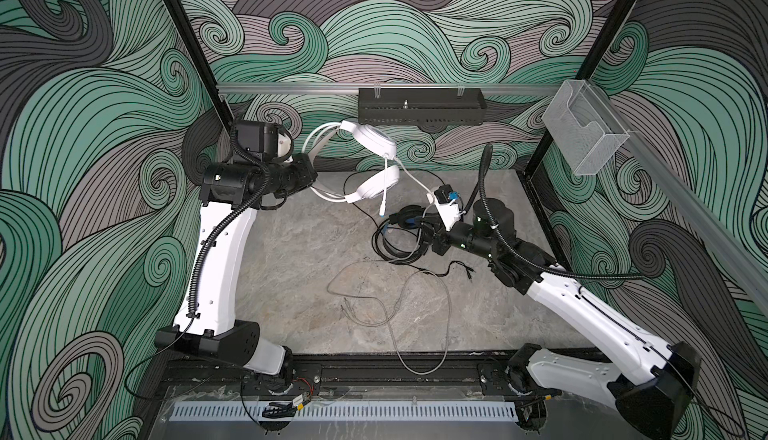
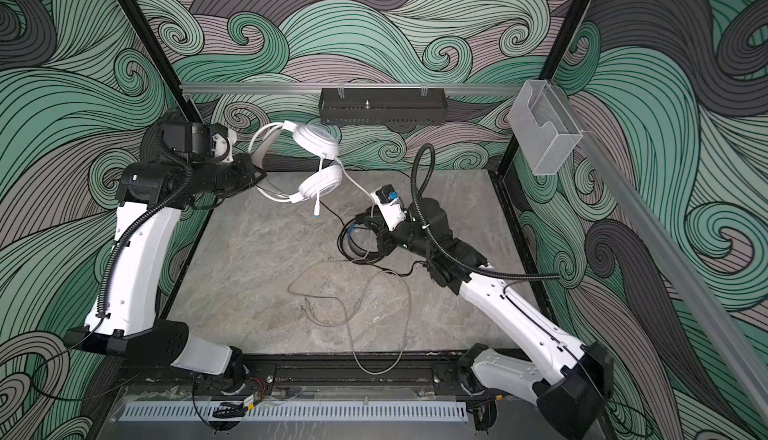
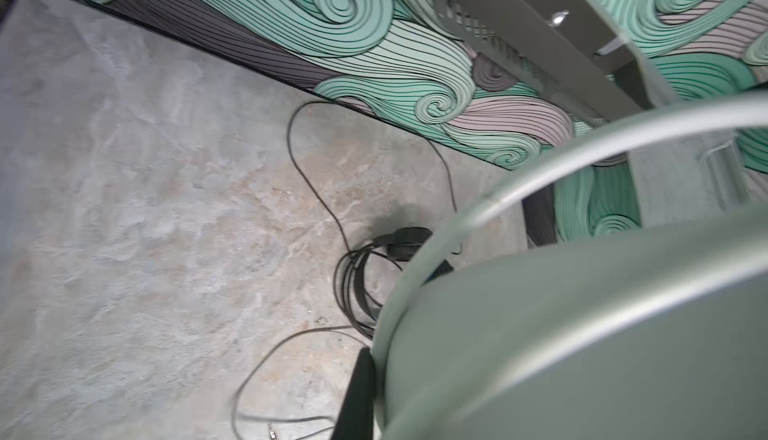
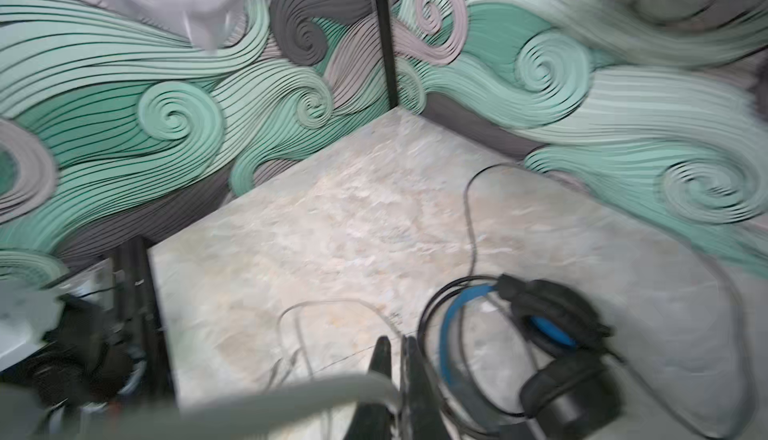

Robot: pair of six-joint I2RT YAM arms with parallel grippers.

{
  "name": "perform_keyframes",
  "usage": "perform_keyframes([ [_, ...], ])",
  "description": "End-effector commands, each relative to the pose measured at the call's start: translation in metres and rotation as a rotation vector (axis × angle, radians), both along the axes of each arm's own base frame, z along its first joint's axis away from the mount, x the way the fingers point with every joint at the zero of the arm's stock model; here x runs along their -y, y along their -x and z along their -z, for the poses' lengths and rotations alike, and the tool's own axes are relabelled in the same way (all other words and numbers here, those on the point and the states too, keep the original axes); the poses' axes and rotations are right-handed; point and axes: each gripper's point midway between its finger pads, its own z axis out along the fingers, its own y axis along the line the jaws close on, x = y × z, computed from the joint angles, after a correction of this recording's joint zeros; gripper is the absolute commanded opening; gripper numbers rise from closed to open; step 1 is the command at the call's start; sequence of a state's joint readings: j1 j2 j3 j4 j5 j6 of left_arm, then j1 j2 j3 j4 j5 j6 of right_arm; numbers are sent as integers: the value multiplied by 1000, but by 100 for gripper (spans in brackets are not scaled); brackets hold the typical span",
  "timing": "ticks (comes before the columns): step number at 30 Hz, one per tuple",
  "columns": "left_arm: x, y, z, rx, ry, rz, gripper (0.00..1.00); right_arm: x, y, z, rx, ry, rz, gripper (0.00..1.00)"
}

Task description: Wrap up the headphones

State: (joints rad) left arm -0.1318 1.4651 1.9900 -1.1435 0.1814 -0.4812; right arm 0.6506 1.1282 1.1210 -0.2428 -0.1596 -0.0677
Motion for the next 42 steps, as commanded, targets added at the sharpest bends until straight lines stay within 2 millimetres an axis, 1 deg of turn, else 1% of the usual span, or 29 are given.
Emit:
perform_keyframes([
  [1,-34,-12,-7,103,-170,-100,0,67,-12,3,86,372,225,0],
  [2,-41,-7,-9,121,-199,-125,0,76,-15,-8,121,421,259,0],
  [3,-46,-8,-3,118,-226,-140,0,84,-18,-18,154,467,292,0],
  [6,-56,-12,14,95,-281,-171,0,95,-25,-46,260,596,347,0],
  [9,-59,-12,26,78,-296,-183,0,90,-27,-63,375,725,359,0],
  [13,-57,-11,34,80,-285,-178,0,76,-22,-66,454,826,315,0],
  [14,-58,-10,35,75,-275,-189,0,72,-20,-63,464,854,306,0],
  [15,-60,-9,36,65,-253,-211,0,70,-19,-56,462,878,298,0],
  [18,-57,-10,38,51,-157,-232,0,66,-10,-37,427,864,269,0],
  [22,-53,-10,39,35,-57,-262,0,48,7,-9,436,888,186,0],
  [27,-59,-9,49,-10,-20,-330,0,23,28,6,462,874,98,0],
  [29,-61,-8,55,-32,8,-362,0,9,39,13,471,874,42,0],
  [32,-56,-11,59,-40,62,-363,0,-6,48,24,477,890,0,0],
  [36,-53,-10,61,-40,95,-364,0,-13,49,44,429,903,-14,0],
  [42,-51,-6,61,-45,138,-368,0,-15,51,87,314,890,-51,0],
])
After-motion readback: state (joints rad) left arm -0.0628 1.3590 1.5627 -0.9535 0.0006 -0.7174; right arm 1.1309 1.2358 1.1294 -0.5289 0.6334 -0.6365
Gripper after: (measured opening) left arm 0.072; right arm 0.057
